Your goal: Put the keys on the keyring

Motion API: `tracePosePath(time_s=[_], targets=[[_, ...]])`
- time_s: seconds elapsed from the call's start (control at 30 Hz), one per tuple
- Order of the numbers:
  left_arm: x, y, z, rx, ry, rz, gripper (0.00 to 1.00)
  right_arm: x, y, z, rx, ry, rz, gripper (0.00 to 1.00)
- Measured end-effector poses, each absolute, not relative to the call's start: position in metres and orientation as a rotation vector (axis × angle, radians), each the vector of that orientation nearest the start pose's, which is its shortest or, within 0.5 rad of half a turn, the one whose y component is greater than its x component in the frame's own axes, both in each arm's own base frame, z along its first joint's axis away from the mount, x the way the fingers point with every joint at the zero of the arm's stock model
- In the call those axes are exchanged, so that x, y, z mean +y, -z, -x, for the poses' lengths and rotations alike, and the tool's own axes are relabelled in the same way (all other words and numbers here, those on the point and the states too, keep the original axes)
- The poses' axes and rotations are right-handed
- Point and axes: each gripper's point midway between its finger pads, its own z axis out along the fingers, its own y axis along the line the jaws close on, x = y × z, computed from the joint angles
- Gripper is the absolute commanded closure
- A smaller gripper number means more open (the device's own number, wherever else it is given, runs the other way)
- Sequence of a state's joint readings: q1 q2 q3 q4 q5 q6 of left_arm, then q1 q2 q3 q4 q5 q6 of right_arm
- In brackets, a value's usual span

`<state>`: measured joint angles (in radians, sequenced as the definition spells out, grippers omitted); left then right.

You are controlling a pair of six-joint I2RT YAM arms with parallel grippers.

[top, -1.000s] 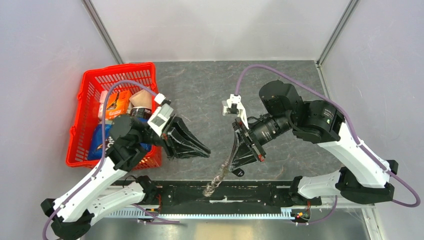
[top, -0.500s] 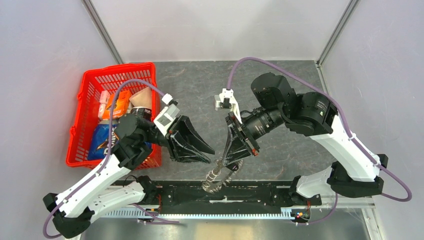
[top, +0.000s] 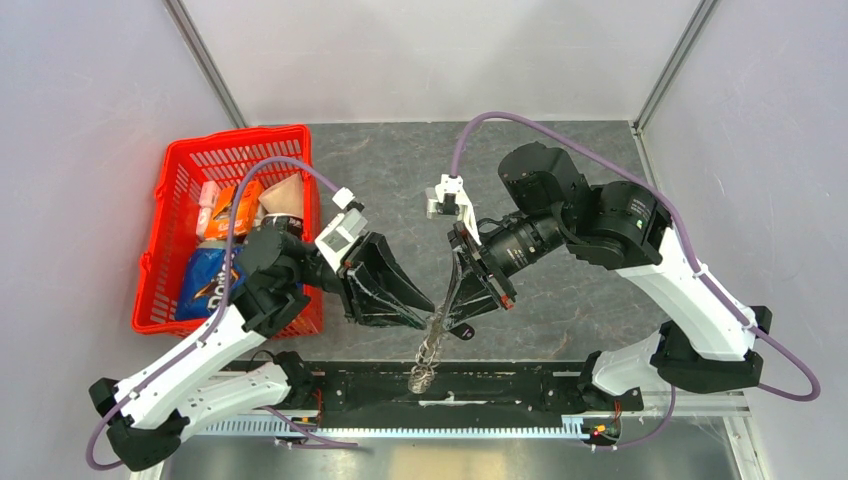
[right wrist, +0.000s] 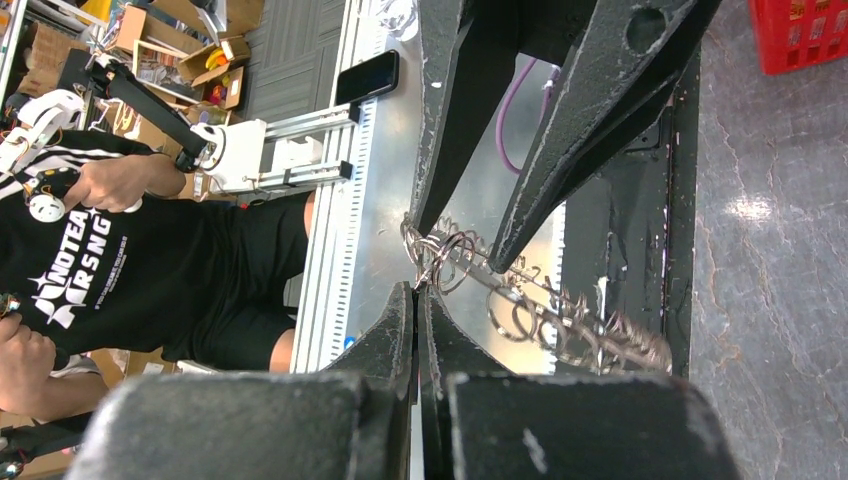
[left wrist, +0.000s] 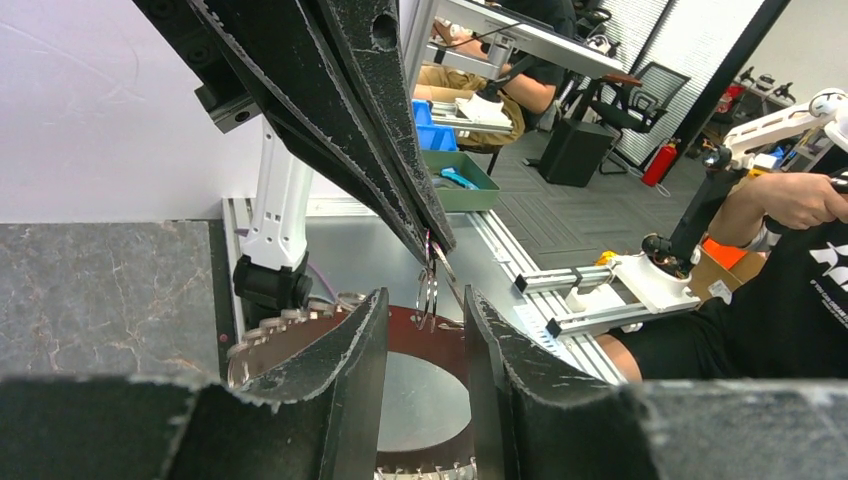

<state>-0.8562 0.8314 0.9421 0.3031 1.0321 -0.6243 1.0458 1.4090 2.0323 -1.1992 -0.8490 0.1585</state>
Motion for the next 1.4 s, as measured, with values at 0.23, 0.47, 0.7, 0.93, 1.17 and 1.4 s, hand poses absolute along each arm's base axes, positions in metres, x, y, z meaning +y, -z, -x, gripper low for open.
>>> tracePosePath(time_s=[0.23,0.47,0.7,0.93,1.17,1.4], targets=[[-0.282,-0.417,-0.024,1.117,1.799,-1.211,0.66,0.304,-0.429,-0.019,1.847,-1.559,1.498,1.0],[-0.284,-0.415,-0.022,1.123,1.812,-1.222,0.98,0.302,-0.427,-0.018,1.863,-1.555,1.499,1.0],[-0.283,-0.417,-0.019,1.112,1.809,-1.22,0.98,0.302,-0.427,-0.018,1.864,-1.553,1.497,1.0],[-0.273,-0.43,-0.018,1.067,1.765,-1.146,0.98,0.299,-0.429,-0.016,1.797,-1.564,1.495,1.0],[-0.27,-0.435,-0.02,1.044,1.744,-1.092,0.98,0.301,-0.428,-0.015,1.74,-1.58,1.491,1.0],[-0.27,-0.437,-0.021,1.028,1.74,-1.079,0.98,0.302,-0.422,-0.012,1.714,-1.623,1.492,1.0]])
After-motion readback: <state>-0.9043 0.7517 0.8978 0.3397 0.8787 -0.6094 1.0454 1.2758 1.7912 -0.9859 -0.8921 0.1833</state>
